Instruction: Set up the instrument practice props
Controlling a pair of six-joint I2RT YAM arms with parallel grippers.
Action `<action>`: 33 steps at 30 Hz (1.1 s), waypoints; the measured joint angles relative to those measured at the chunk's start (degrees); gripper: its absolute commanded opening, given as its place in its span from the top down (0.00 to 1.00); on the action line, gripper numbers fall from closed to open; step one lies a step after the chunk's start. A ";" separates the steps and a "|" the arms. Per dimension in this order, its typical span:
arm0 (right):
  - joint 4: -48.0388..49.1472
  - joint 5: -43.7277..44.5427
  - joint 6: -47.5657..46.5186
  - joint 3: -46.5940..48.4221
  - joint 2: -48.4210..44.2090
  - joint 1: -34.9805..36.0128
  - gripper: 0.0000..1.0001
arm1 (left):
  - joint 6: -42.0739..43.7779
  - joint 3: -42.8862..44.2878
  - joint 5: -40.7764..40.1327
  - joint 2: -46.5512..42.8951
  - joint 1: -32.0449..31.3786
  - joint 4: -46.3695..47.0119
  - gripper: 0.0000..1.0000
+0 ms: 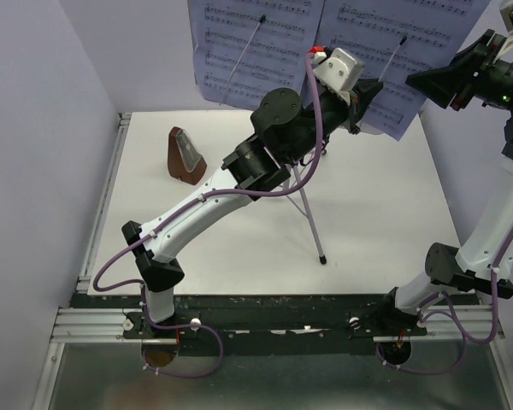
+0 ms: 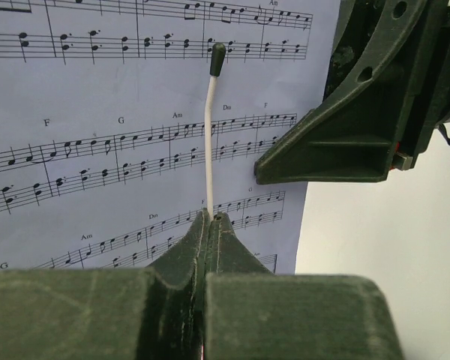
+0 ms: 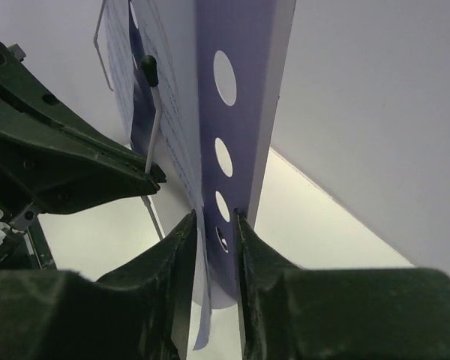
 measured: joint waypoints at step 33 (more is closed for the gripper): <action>-8.28 18.16 -13.07 -22.32 -22.21 -1.66 0.00 | -4.31 -14.82 1.20 -18.73 0.15 -7.63 0.01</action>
